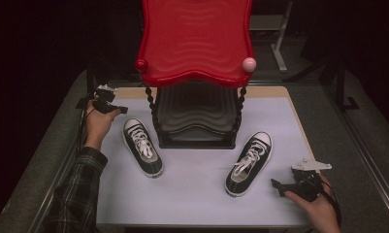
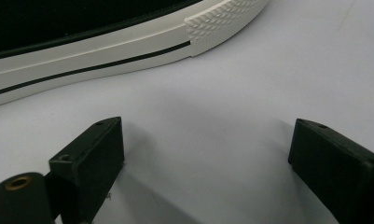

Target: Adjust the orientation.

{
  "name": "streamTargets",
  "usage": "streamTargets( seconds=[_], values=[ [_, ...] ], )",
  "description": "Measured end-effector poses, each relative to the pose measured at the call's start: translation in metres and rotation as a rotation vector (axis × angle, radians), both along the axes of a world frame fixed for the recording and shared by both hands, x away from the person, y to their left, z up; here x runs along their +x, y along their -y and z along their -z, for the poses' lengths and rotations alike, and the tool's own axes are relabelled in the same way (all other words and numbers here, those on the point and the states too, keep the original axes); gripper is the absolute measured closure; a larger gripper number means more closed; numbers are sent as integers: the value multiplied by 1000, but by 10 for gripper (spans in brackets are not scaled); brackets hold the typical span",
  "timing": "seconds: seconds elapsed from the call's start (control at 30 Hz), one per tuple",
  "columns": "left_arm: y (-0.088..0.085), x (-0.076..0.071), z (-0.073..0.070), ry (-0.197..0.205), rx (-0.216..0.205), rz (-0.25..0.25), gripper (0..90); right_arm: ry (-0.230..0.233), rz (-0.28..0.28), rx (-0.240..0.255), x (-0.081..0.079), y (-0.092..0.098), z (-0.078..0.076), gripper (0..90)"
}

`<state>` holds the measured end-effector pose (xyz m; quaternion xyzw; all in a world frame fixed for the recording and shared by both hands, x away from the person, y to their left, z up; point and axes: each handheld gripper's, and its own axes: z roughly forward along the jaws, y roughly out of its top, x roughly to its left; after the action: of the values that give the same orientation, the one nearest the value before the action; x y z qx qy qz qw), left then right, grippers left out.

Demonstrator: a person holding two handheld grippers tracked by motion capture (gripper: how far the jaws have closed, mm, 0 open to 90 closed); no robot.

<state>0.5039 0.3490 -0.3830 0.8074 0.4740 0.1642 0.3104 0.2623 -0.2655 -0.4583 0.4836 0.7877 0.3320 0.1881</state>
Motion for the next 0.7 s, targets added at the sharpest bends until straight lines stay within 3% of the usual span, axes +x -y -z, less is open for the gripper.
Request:
streamTargets(
  seconds=[0.1, 0.27, 0.43, 0.7],
  values=[
    [6, 4, 8, -21, 33, 0, 900, 0, 0, 0, 0, 0, 0, 95],
    [15, 7, 20, -42, 48, 3, 900, 2, -1, -2, 0, 0, 0, 96],
    [14, 8, 21, -45, 37, 6, 900, 3, -1, -2, 0, 0, 0, 96],
    [20, 1, 19, -31, 79, 37, 900, 1, 0, -2, 0, 0, 0, 95]
  ],
)
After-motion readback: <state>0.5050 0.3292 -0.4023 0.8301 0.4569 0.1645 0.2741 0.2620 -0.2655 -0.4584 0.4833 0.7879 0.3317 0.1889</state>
